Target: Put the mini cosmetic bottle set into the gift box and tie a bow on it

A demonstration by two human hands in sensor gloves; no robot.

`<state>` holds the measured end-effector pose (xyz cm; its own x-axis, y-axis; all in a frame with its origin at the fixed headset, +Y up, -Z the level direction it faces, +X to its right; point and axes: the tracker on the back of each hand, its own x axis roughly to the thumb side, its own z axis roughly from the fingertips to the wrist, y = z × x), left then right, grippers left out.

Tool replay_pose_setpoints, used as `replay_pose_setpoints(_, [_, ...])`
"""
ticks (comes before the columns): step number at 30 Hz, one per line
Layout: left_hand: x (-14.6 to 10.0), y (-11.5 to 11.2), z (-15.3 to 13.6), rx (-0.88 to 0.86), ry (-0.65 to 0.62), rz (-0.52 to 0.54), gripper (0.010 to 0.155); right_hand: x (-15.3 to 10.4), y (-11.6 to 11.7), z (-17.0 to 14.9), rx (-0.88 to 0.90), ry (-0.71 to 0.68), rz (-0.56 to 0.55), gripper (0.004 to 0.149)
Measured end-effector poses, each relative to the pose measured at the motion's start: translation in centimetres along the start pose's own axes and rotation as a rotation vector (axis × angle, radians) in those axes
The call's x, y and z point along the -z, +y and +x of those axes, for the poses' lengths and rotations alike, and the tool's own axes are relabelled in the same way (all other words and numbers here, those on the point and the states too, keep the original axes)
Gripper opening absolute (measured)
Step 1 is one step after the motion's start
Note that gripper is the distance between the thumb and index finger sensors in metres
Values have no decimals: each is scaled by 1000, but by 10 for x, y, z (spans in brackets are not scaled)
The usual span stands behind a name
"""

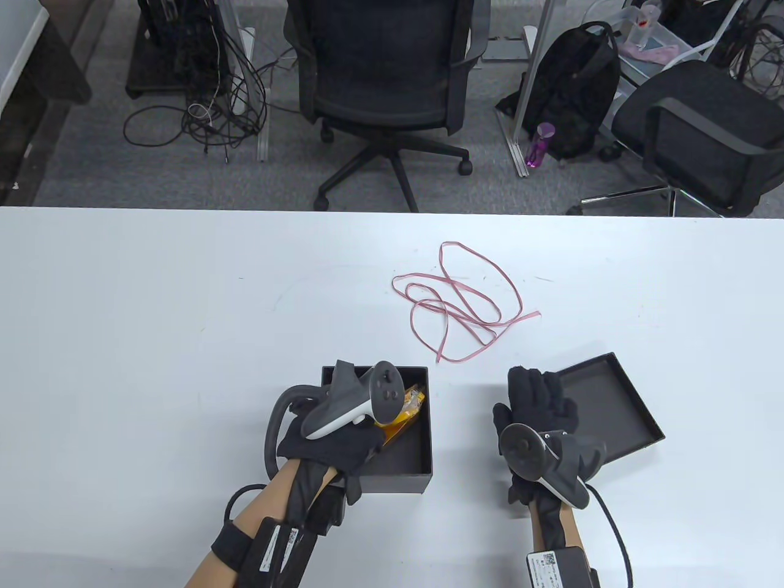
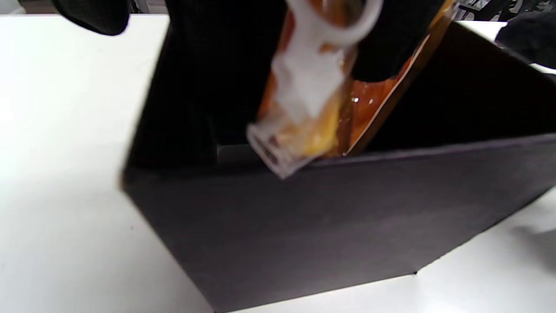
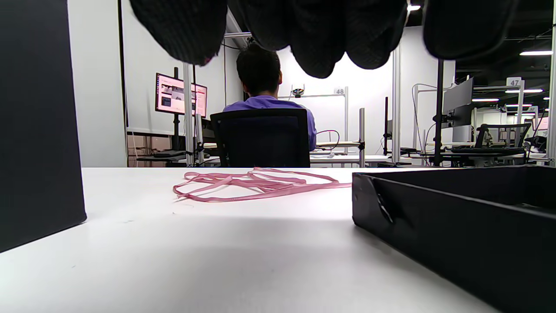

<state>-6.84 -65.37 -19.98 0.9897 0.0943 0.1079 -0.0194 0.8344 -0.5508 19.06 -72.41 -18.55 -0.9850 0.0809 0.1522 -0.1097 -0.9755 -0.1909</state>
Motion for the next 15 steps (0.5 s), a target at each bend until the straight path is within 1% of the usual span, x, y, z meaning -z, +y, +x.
replay_pose_setpoints(2, [7,-3,-2,-38,1,-45,62,0,0,1,0,-3,1,67])
replay_pose_setpoints(5, [13,-4,-5,-82,7,-70,63,0,1,1,1,-6,6,67])
replay_pose_setpoints(6, [16,-6,-6,-96,12,-70,64,0,1,1,2,-6,8,66])
replay_pose_setpoints(7, [19,-8,-7,-106,28,-48,64,0,1,1,3,-6,9,66])
replay_pose_setpoints(11, [28,-17,-5,-78,49,-64,67,0,1,1,7,-4,10,66])
replay_pose_setpoints(13, [27,-18,-2,-39,62,-46,68,0,2,1,8,-4,11,66])
replay_pose_setpoints(15, [25,-18,-1,-54,69,-10,69,1,2,1,6,-5,15,66])
